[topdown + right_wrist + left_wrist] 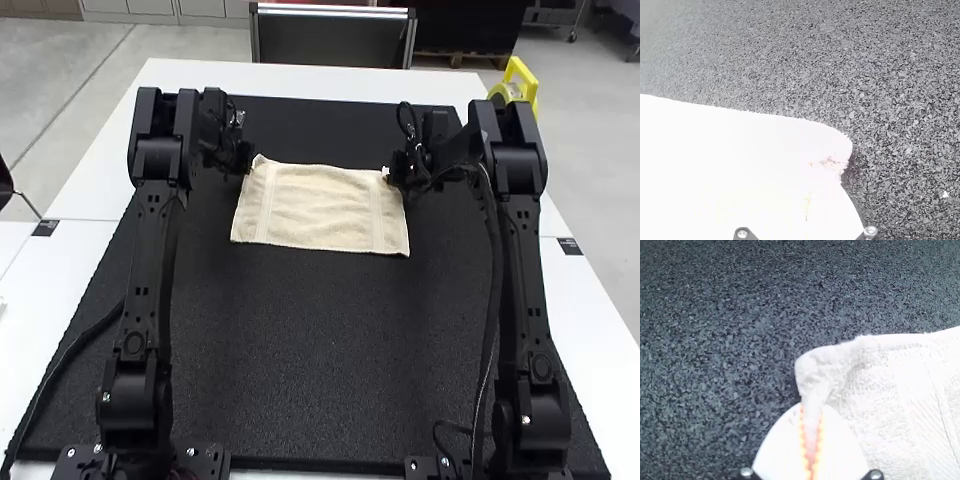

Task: Fold the towel.

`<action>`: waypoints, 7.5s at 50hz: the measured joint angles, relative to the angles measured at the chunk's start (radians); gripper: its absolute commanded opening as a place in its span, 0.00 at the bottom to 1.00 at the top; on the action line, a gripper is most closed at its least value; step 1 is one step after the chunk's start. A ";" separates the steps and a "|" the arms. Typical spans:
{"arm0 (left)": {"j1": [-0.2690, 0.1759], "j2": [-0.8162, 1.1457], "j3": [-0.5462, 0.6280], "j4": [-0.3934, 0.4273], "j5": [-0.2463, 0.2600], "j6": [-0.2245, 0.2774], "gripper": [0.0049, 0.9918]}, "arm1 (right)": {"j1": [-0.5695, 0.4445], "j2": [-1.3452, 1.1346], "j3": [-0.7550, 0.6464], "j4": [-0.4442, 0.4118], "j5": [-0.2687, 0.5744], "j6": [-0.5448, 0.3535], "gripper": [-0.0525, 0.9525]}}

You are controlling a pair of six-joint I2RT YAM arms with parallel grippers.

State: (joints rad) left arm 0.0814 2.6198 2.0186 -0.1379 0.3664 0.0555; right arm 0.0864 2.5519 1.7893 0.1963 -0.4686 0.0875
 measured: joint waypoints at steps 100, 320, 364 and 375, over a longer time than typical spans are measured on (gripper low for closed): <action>0.005 -0.125 -0.169 -0.003 0.020 0.000 0.02 | -0.033 -0.126 -0.079 0.031 -0.052 0.018 0.03; 0.051 -0.787 -1.087 0.414 0.113 0.004 0.02 | -0.150 -0.692 -0.895 0.228 -0.171 0.026 0.03; 0.096 -0.787 -1.116 0.449 0.104 0.008 0.25 | -0.153 -0.691 -0.914 0.269 -0.171 0.044 0.41; 0.096 -0.787 -1.142 0.449 0.101 0.011 0.48 | -0.154 -0.692 -0.914 0.269 -0.171 0.048 0.54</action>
State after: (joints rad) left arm 0.1776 1.8332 0.8764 0.3107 0.4671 0.0669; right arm -0.0677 1.8603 0.8757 0.4652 -0.6395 0.1356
